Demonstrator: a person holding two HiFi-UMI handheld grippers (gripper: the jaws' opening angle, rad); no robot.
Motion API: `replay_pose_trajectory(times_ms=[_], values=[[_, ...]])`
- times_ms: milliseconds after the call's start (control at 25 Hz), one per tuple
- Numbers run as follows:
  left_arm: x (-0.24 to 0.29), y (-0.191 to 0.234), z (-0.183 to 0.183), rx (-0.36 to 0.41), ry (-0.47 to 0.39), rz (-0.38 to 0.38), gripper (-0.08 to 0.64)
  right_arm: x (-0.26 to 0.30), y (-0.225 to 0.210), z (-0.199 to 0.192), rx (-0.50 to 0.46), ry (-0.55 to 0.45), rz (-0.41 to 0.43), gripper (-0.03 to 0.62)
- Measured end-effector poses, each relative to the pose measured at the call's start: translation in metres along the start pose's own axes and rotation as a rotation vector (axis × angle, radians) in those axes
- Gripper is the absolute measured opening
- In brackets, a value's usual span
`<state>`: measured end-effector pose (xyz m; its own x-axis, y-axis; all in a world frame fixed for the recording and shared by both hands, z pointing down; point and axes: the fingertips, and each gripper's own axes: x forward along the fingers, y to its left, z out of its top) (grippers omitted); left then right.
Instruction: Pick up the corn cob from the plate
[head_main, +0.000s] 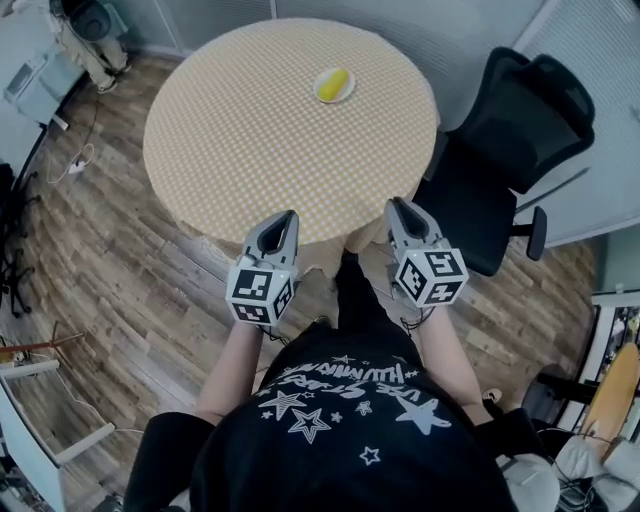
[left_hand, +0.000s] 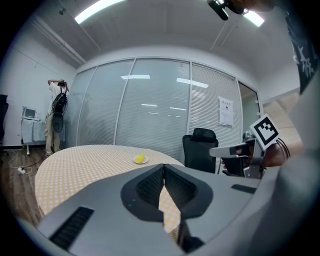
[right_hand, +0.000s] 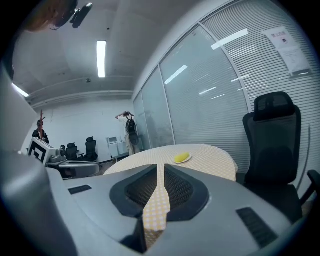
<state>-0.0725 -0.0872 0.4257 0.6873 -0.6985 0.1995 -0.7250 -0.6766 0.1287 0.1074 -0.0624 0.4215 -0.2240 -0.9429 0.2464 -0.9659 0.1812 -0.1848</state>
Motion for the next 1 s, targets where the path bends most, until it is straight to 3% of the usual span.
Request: replay_pose_trajectory(times_ms=[400,840,1000], values=[[0.043,0.049,0.012,0.004,0.025,0.096,0.009,0.097,-0.029,0.007,0.047,0.074,0.065,0.057],[0.107,0.101,0.033,0.007,0.061,0.184,0.009,0.213,-0.062,0.008,0.268,0.243,0.146,0.060],[0.130,0.111,0.041,0.006,0.067,0.209,0.009,0.244,-0.072,0.024,0.378,0.248,0.180,0.151]])
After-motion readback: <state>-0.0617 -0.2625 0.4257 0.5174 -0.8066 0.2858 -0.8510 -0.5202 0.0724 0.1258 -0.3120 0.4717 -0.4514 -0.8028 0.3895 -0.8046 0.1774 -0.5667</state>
